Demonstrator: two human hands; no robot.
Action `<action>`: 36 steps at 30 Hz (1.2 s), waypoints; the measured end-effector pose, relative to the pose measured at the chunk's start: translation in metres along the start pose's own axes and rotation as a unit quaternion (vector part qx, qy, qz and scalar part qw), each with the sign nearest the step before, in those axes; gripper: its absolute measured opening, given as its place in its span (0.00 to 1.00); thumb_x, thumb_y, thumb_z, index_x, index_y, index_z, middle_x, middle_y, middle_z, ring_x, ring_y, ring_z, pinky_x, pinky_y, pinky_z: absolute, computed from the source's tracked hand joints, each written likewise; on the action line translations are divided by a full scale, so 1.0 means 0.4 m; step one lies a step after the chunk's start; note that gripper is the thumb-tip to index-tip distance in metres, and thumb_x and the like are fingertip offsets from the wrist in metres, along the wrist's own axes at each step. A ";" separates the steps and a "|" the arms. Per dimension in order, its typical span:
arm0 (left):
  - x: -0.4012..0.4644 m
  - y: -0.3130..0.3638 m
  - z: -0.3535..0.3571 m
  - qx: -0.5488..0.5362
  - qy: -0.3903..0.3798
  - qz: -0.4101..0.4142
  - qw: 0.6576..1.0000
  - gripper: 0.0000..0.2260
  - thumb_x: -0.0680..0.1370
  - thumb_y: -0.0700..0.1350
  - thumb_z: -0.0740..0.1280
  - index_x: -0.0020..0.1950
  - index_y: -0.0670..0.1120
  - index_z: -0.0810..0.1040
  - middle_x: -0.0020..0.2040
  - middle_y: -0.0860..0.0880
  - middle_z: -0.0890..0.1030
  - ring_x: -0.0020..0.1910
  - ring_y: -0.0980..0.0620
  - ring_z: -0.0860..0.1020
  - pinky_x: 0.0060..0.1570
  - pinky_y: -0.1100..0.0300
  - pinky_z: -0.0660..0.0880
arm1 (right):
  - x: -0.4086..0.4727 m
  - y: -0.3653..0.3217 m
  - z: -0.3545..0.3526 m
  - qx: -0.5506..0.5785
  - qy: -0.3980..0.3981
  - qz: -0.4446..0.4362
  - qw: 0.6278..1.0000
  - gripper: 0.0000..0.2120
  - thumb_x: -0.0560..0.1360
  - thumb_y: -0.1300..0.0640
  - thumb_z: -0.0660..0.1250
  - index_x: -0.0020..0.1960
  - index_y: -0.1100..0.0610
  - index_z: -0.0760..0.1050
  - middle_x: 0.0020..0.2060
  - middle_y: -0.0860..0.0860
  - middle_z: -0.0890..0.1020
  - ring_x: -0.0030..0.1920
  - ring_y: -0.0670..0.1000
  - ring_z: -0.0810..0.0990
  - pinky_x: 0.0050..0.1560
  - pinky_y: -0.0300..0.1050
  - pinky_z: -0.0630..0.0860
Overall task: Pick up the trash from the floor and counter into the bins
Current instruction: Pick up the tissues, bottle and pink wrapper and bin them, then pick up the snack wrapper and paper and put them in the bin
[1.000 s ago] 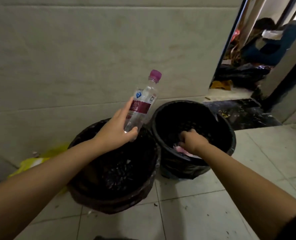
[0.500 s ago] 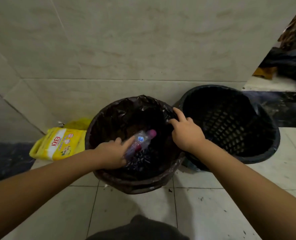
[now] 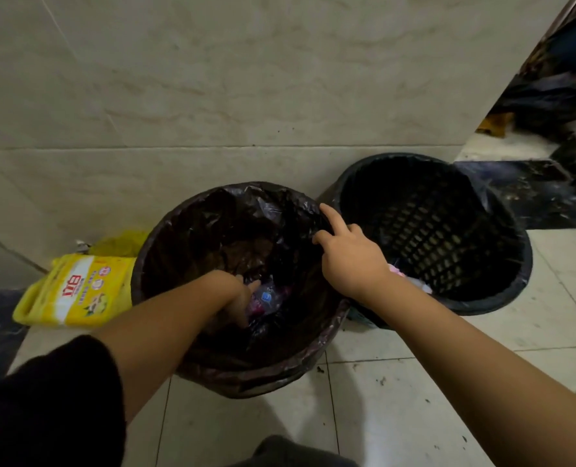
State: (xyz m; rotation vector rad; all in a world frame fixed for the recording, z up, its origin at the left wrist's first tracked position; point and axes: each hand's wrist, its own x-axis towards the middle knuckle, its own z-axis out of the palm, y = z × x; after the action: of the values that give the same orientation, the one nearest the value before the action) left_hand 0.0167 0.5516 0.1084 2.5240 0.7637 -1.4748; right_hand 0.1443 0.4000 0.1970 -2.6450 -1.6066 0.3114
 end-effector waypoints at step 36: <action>-0.205 1.678 -0.380 0.049 0.169 0.461 0.870 0.19 0.78 0.48 0.58 0.69 0.48 0.68 0.64 0.44 0.76 0.59 0.43 0.76 0.58 0.50 0.75 | -1.022 1.370 0.097 0.096 -0.069 0.565 0.816 0.20 0.77 0.61 0.55 0.69 0.55 0.69 0.66 0.58 0.72 0.64 0.60 0.73 0.60 0.51 0.72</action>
State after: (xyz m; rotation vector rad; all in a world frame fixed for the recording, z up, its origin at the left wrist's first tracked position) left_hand 0.4247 -0.0064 0.1585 2.6007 -0.4998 -0.7500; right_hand 0.4343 -0.2187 0.1507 -3.0665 0.2123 0.6236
